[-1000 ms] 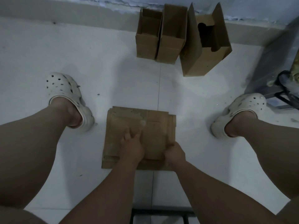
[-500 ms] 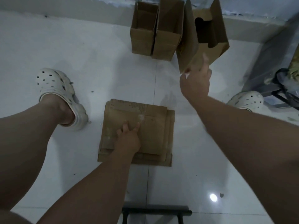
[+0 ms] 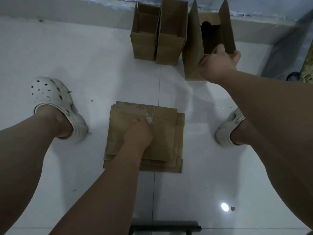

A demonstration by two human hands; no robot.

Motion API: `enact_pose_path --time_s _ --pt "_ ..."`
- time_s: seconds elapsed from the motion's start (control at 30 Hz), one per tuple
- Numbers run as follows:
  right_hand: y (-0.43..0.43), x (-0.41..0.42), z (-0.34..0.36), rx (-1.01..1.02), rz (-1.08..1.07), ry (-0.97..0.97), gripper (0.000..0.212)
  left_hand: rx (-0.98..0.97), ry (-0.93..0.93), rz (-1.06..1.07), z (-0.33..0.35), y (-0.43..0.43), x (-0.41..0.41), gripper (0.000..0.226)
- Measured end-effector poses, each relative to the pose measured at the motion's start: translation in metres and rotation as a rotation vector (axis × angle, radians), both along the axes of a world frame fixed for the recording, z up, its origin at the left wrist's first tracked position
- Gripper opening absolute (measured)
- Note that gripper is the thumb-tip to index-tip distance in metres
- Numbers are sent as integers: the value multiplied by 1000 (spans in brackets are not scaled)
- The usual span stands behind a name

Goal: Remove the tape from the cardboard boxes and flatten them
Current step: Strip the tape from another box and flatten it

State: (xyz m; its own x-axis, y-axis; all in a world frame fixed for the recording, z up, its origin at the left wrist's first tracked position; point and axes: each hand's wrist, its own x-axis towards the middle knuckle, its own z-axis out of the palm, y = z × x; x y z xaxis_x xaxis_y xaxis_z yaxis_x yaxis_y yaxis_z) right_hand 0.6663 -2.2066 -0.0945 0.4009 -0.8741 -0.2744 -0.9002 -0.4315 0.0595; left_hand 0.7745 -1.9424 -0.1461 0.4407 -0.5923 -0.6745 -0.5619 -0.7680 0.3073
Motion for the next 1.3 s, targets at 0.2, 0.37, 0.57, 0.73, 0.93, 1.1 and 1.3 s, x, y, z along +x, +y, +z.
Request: enact_pose_path --time_s 0.2,0.37,0.57,0.73,0.93,1.1,1.3 --pt "4 -16 14 -109 -80 -166 26 -241 260 304 11 -10 -5 26" --pt "14 -34 53 -176 -342 -495 28 -256 324 431 43 -13 -12 29" --pt "57 -51 105 -41 -703 -1021 29 -349 369 355 90 -11 -16 24" --pt "115 -53 145 277 -608 -1321 32 -561 428 649 131 0 -7 58" --pt "167 -65 159 787 -812 -1478 26 -528 803 1000 139 47 42 70" --pt "180 -76 147 727 -912 -1416 30 -415 800 955 138 66 54 62" --pt "198 -73 117 738 -809 -981 37 -521 612 863 138 56 56 41"
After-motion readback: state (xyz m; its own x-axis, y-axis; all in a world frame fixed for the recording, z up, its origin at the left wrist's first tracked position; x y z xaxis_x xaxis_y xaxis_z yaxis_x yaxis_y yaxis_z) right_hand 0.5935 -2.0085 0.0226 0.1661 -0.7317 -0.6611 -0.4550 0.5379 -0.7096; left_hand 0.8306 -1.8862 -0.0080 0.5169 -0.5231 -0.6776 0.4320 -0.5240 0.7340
